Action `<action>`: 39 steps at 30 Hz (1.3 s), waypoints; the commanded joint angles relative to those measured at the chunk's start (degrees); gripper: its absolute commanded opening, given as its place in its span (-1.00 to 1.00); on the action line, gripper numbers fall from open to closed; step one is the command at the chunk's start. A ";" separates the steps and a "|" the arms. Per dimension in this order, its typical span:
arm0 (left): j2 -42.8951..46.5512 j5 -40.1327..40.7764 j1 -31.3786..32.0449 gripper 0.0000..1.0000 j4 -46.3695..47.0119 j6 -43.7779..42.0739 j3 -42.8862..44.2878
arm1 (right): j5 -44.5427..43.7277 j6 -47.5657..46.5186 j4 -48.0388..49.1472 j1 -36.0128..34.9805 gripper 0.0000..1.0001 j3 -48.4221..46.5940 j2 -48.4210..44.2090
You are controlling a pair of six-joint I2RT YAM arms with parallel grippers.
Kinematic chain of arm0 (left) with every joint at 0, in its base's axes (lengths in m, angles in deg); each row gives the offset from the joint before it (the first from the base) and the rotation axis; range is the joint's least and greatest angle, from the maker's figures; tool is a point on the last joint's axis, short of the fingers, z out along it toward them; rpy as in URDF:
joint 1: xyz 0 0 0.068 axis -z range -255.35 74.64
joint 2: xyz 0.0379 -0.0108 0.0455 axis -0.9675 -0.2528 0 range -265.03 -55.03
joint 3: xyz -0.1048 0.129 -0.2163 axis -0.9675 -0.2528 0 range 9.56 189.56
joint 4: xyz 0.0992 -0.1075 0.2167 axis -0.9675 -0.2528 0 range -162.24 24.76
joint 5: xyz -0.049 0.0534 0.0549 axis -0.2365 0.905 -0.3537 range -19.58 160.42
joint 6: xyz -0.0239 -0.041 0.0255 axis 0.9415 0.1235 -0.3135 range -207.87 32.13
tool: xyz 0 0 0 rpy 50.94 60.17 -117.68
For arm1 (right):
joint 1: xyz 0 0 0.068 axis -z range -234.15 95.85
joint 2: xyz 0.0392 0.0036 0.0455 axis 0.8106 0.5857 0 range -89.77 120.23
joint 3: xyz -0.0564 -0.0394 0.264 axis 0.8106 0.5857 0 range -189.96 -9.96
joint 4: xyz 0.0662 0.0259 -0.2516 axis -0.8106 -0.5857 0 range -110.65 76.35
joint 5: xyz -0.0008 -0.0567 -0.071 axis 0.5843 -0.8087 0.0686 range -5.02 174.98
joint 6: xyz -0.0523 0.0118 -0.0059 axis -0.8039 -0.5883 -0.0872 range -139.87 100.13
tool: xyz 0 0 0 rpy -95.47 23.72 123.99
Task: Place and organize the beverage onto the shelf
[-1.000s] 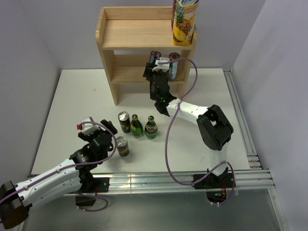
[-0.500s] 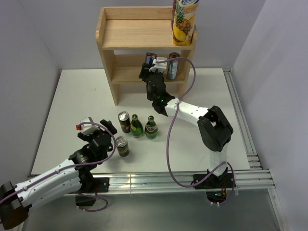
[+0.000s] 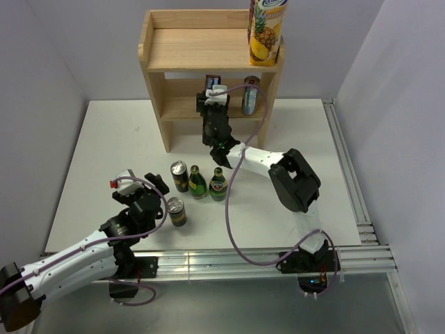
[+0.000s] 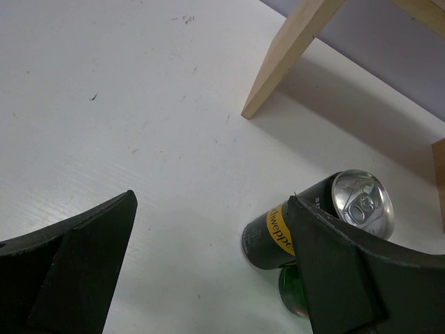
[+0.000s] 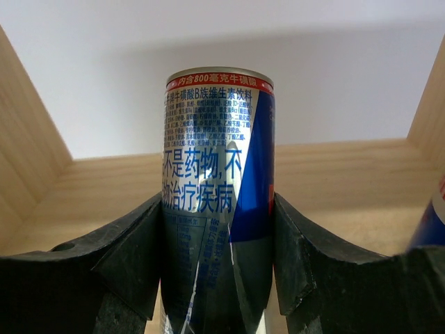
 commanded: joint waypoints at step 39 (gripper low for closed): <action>-4.74 5.97 3.02 0.95 -1.36 2.35 3.58 | 4.66 -16.19 26.30 9.95 -1.00 -6.72 15.62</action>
